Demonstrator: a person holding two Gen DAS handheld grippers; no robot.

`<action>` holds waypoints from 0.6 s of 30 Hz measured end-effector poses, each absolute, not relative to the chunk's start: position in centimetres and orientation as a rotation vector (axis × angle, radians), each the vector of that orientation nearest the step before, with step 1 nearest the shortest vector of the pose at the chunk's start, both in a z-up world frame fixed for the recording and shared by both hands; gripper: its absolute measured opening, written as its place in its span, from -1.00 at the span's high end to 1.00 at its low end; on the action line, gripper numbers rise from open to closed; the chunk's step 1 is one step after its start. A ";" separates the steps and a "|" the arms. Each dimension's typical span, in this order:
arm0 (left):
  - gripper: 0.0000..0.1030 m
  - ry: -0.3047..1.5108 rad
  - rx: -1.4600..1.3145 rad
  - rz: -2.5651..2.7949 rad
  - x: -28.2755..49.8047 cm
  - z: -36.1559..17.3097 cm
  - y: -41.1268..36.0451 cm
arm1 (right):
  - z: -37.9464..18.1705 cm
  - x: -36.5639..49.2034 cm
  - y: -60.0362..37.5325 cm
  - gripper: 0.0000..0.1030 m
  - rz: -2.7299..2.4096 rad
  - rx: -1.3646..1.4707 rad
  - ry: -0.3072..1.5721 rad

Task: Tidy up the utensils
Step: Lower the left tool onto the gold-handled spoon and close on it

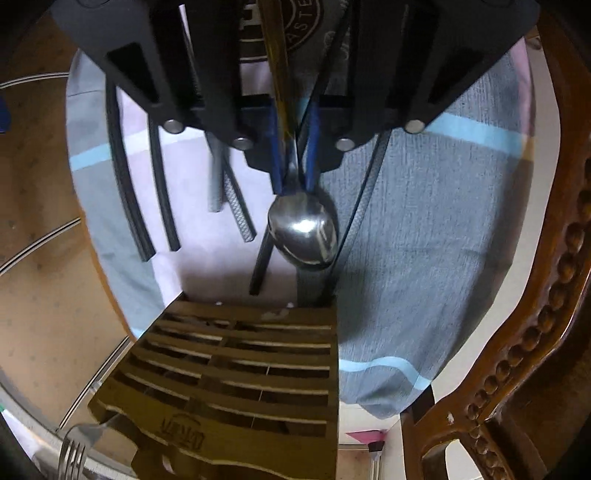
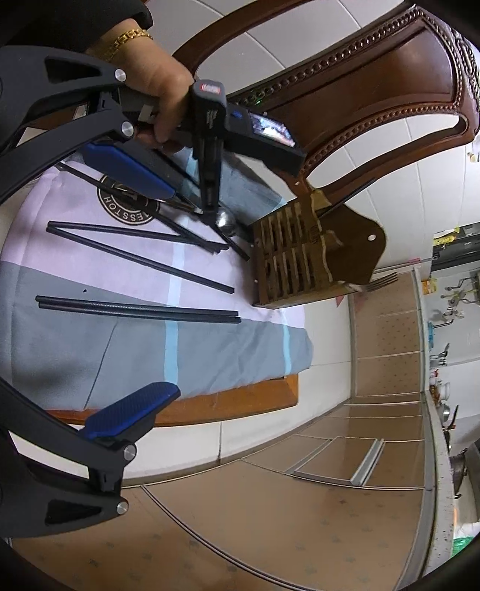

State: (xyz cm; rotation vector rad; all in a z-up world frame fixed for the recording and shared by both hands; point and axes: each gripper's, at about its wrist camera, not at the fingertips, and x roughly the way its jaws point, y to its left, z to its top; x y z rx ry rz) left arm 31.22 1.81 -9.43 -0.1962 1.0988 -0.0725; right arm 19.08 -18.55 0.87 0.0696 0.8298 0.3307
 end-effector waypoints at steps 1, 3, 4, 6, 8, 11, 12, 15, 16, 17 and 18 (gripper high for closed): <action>0.82 1.088 -0.201 -0.075 31.0 -9.1 2.0 | 0.5 19.4 -18.5 -0.88 0.326 0.067 0.845; 0.84 1.061 -0.213 -0.093 30.4 -8.2 2.3 | -0.1 19.9 -18.4 -0.88 0.314 0.057 0.865; 0.87 1.045 -0.217 -0.104 30.1 -7.8 2.4 | -0.5 20.2 -18.4 -0.88 0.306 0.050 0.877; 0.88 1.008 -0.219 -0.128 29.3 -6.7 2.6 | -1.1 20.8 -18.3 -0.88 0.297 0.047 0.896; 0.89 0.985 -0.225 -0.150 28.5 -5.9 2.8 | -1.6 21.4 -18.3 -0.88 0.288 0.046 0.911; 0.80 1.006 -0.231 -0.131 28.2 -5.6 3.5 | -2.4 22.2 -18.5 -0.88 0.264 0.060 0.927; 0.66 1.031 -0.238 -0.124 28.4 -6.1 3.7 | -2.6 22.5 -18.5 -0.88 0.258 0.070 0.935; 0.12 1.052 -0.218 -0.086 29.6 -7.3 4.1 | -2.6 22.6 -18.1 -0.88 0.270 0.087 0.941; 0.12 1.070 -0.215 -0.081 30.0 -8.0 4.1 | -2.6 22.5 -17.8 -0.88 0.275 0.081 0.937; 0.12 1.081 -0.213 -0.081 30.5 -8.7 4.0 | -2.5 22.5 -17.6 -0.88 0.280 0.072 0.935; 0.12 1.088 -0.213 -0.077 30.8 -9.1 4.0 | -2.5 22.4 -17.4 -0.88 0.284 0.067 0.934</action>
